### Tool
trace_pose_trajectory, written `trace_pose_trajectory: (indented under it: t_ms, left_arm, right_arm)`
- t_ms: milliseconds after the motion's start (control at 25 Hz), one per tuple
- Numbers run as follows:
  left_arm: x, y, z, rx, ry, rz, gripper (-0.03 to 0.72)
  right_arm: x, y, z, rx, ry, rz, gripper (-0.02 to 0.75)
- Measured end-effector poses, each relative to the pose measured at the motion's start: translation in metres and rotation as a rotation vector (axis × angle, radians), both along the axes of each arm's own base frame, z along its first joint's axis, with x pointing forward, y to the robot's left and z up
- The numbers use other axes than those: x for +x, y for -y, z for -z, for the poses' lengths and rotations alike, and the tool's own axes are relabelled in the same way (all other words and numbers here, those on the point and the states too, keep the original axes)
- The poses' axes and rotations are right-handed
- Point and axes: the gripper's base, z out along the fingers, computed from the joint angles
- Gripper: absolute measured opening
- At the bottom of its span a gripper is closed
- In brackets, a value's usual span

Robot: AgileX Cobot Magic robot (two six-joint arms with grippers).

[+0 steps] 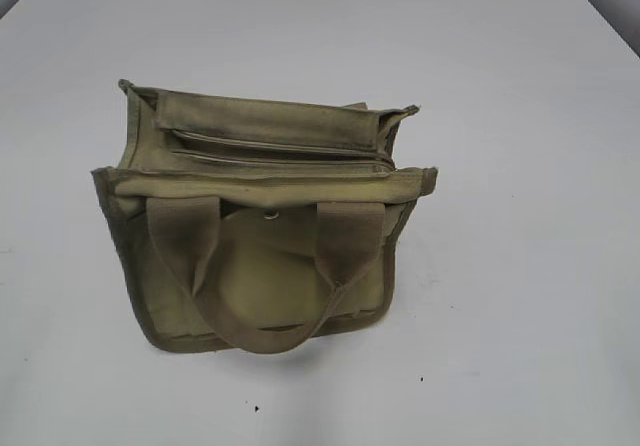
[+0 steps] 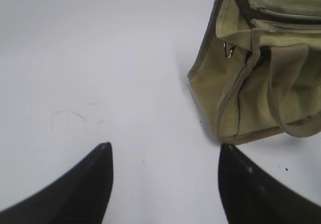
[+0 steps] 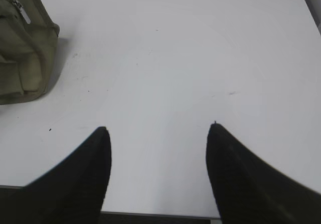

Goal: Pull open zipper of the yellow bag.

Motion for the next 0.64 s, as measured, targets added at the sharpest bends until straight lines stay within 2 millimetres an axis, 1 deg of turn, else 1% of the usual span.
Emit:
trace_pose_trajectory:
  t_ms: [640]
  left_arm:
    - [0.0002,0.0000,-0.0001,0.001,0.001,-0.011,0.507]
  right_arm:
    - [0.0000,-0.0001,0.0000,0.001,0.000,0.000,0.471]
